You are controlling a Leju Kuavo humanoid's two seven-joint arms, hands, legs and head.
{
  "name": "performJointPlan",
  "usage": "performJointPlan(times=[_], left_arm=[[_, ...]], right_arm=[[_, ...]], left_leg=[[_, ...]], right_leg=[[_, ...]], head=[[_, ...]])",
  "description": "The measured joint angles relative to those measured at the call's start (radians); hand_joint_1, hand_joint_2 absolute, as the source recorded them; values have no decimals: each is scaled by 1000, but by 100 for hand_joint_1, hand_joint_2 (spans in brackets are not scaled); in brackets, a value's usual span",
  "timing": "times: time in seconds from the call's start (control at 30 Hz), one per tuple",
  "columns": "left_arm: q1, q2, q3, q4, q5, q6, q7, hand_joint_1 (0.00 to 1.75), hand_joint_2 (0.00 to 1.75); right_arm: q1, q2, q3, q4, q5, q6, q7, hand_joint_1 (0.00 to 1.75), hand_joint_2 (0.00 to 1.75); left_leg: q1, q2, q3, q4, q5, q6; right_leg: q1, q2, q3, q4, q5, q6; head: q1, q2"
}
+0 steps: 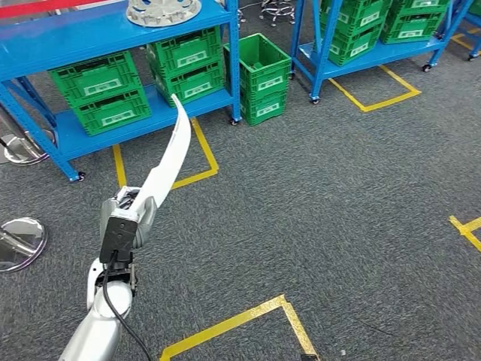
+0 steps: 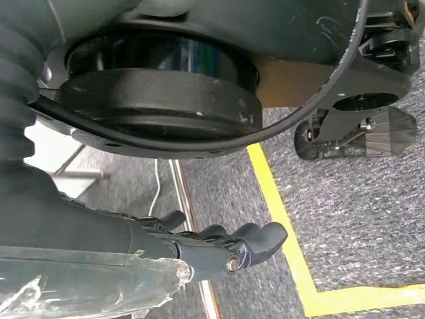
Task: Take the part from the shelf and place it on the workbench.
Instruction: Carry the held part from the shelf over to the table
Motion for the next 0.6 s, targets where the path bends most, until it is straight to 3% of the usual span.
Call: performJointPlan(times=[0.03,0.1,0.17,0.23,0.3,0.37,0.4,0.43,0.53,0.6], left_arm=[[0,0,0,0,0,0,0,169,175],[0,0,0,0,0,0,0,169,175],[0,-1,0,0,0,1,0,169,175],[-2,-2,-1,0,0,2,0,169,175],[-1,-3,0,0,0,2,0,169,175],[1,-1,0,0,0,2,0,169,175],[1,0,0,0,0,2,0,169,175],[1,0,0,0,0,2,0,169,175],[1,-2,0,0,0,2,-1,169,175],[3,-2,0,0,0,3,-3,169,175]], right_arm=[[-1,0,0,0,0,0,0,0,175],[-3,1,0,0,0,0,0,0,175],[-2,0,0,0,0,0,0,0,175],[-2,0,0,0,-1,-1,0,0,175],[-7,0,-1,0,-2,-1,-1,0,175],[-12,0,-2,0,-3,-1,-1,0,175],[-13,0,-2,0,-3,-1,-1,0,175],[-12,0,-2,0,-2,-1,-1,0,175],[-3,0,-2,0,-2,-1,2,0,175],[2,0,-2,0,-3,-2,3,0,175]], left_leg=[[5,-22,32,-65,19,-1],[8,-51,58,-123,22,3],[7,-35,57,-126,22,17],[9,-14,57,-128,24,32],[6,10,57,-129,24,42],[2,36,58,-129,23,45],[1,48,58,-129,22,46],[-1,59,59,-129,22,46],[-6,84,64,-126,18,40],[-11,100,64,-124,16,32]], right_leg=[[0,11,-4,5,0,5],[-1,30,-17,9,3,18],[-4,44,-27,4,9,30],[-1,12,-44,35,-13,40],[2,-42,-90,147,-78,46],[2,-61,-139,275,-136,48],[2,-65,-145,300,-141,48],[2,-68,-128,281,-126,46],[8,-114,-19,81,-42,34],[16,-134,11,15,-28,24]], head=[[-2,0],[-5,0],[-6,0],[-1,0],[6,0],[6,0],[6,0],[6,0],[6,0],[5,0]])
